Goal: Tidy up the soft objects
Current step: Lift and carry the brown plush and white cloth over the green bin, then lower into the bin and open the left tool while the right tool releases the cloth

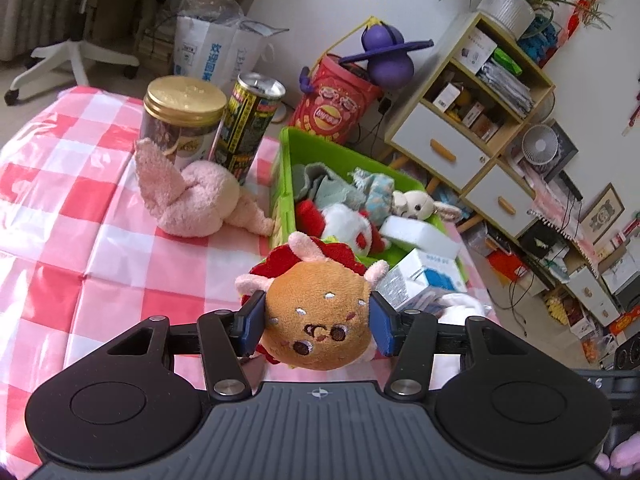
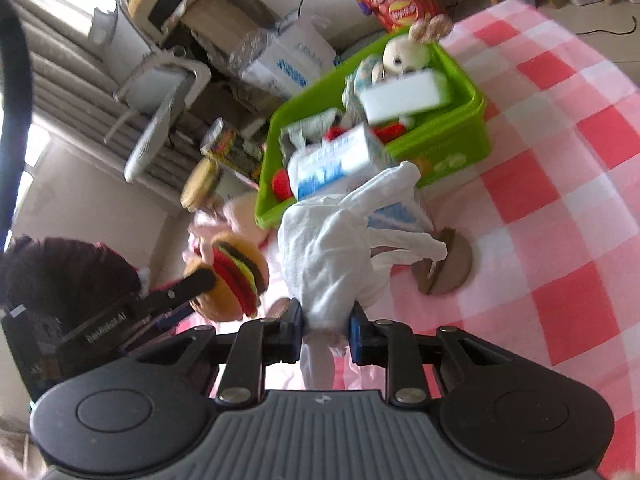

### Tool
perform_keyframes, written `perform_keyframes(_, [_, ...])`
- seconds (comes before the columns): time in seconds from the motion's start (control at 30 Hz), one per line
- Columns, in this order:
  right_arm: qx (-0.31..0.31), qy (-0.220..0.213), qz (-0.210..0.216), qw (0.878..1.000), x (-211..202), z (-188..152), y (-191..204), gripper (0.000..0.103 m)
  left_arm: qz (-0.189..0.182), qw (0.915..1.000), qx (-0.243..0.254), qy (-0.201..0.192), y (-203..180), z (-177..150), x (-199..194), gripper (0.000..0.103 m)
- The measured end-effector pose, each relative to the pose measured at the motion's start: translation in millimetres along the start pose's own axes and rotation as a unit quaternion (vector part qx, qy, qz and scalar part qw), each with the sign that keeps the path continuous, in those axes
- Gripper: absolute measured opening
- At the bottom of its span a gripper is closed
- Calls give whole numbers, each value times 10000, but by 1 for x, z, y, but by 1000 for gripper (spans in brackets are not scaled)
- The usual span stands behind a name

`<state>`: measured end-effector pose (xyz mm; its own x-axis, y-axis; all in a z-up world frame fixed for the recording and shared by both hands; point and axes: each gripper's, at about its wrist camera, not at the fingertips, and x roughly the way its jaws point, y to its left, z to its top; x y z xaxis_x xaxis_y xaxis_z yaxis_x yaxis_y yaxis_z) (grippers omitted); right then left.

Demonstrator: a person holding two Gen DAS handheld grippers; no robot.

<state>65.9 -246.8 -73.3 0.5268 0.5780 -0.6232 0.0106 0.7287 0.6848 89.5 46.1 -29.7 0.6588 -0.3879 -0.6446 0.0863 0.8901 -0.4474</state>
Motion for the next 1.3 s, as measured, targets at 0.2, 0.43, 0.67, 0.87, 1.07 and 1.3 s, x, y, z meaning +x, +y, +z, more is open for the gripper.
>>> perform_keyframes(0.2, [249, -448, 176, 9985, -29, 17, -6, 0, -144, 9995, 203, -186, -17, 10, -6, 53])
perform_keyframes(0.43, [298, -856, -88, 9958, -39, 66, -8, 0, -99, 9988, 448, -186, -37, 36, 21, 53])
perform_keyframes(0.67, [-48, -706, -244, 9972, 4, 135, 11, 0, 119, 9955, 893, -285, -56, 80, 64, 54])
perform_keyframes(0.87, [-152, -330, -408, 9985, 59, 159, 1, 0, 234, 9929, 1129, -303, -59, 102, 112, 54])
perform_keyframes(1.07, [-95, -55, -445, 9989, 93, 163, -21, 0, 447, 9905, 1294, -157, -57, 107, 160, 54])
perform_keyframes(1.3, [-221, 225, -600, 9977, 110, 157, -29, 0, 715, 9895, 1260, 0, -48, 102, 187, 58])
